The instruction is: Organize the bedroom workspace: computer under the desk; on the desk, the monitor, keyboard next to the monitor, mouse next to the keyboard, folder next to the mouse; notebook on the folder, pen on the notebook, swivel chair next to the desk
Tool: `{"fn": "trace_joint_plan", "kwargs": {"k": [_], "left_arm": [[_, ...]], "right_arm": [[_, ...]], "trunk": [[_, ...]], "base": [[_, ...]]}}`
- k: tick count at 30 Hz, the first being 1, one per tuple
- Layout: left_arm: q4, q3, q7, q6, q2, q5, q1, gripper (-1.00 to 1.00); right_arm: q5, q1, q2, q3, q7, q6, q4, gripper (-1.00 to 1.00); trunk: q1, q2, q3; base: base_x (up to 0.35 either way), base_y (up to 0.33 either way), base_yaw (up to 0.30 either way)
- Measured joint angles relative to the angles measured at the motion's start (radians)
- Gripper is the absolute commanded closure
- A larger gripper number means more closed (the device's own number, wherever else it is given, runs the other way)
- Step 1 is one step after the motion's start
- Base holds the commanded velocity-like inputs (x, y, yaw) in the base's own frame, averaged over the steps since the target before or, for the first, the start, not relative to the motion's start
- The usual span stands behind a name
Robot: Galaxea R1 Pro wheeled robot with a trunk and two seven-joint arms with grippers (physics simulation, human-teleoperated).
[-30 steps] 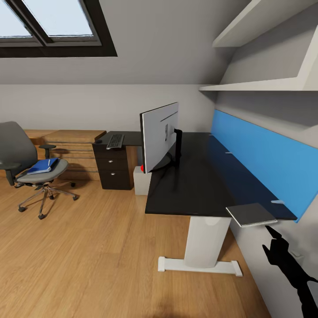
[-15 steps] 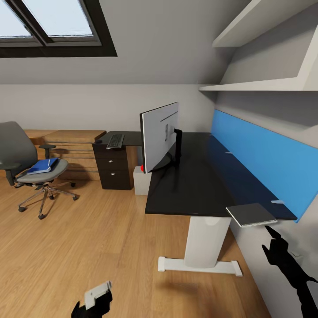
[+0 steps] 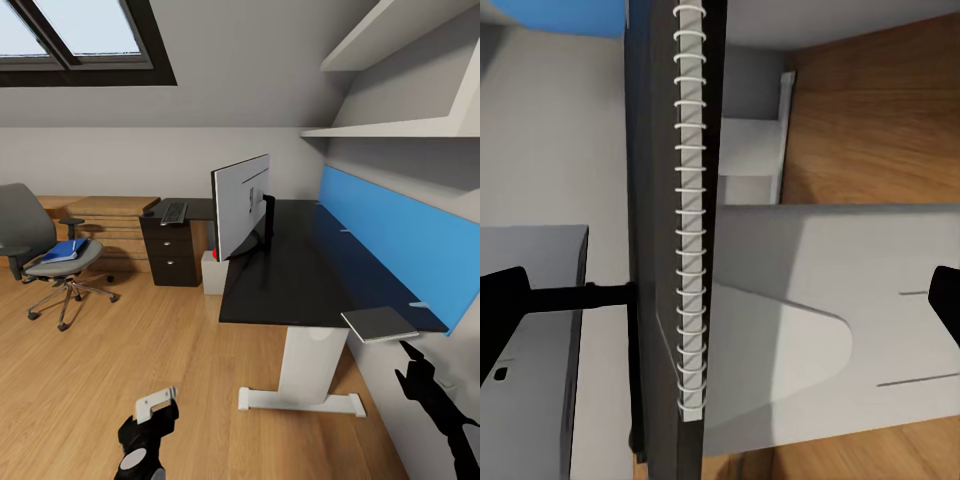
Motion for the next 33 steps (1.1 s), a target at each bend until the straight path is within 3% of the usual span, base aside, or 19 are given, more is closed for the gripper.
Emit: {"fn": "trace_joint_plan", "kwargs": {"k": [3,10,33], "left_arm": [[-0.033,0.002,0.000,0.020,-0.011,0.035,0.000,-1.00],[-0.005,0.003,-0.001,0.020,-0.009,0.062,0.000,-1.00],[0.034,0.004,-0.002,0.018,-0.005,0.065,0.000,-1.00]], "right_arm": [[0.000,0.000,0.002,0.000,0.000,0.000,0.000,-1.00],[0.000,0.000,0.008,0.001,-0.001,-0.001,0.001,-1.00],[0.000,0.000,0.011,0.013,-0.002,-0.001,0.004,-1.00]], "trunk": [[0.000,0.000,0.000],[0.000,0.000,0.000],[0.000,0.000,0.000]], "base": [[0.000,0.000,0.000],[0.011,0.000,0.000],[0.103,0.029,0.000]]}}
